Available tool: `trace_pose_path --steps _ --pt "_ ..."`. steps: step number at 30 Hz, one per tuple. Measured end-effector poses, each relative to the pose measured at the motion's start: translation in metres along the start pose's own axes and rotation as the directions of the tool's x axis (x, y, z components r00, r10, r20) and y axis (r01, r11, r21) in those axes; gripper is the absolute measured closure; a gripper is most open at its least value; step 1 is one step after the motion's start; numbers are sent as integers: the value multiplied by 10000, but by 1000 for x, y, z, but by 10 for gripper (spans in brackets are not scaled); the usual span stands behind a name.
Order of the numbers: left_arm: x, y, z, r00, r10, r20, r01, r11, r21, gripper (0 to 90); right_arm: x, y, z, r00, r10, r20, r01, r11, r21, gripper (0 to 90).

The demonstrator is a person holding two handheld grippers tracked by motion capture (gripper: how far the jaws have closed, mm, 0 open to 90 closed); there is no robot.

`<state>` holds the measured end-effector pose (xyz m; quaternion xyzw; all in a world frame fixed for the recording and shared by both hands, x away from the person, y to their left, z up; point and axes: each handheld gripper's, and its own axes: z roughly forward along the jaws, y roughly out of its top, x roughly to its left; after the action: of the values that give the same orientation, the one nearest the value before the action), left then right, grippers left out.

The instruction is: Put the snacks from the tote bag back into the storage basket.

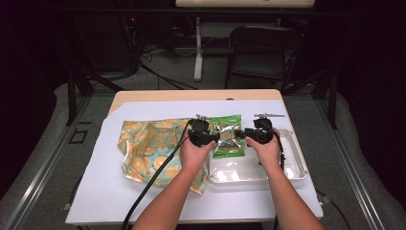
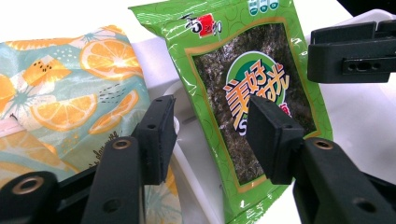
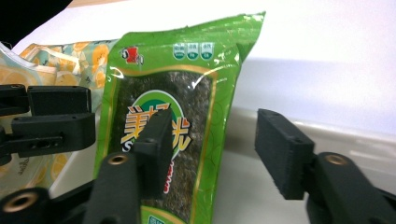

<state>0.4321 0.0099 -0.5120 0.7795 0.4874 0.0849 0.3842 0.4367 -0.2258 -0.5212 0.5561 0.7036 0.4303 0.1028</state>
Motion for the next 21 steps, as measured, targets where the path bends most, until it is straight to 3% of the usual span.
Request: trace_pose_path --steps 21 --pt "-4 4 -18 9996 289 55 -286 9987 -433 463 16 7 -12 9977 -597 315 615 9962 -621 421"
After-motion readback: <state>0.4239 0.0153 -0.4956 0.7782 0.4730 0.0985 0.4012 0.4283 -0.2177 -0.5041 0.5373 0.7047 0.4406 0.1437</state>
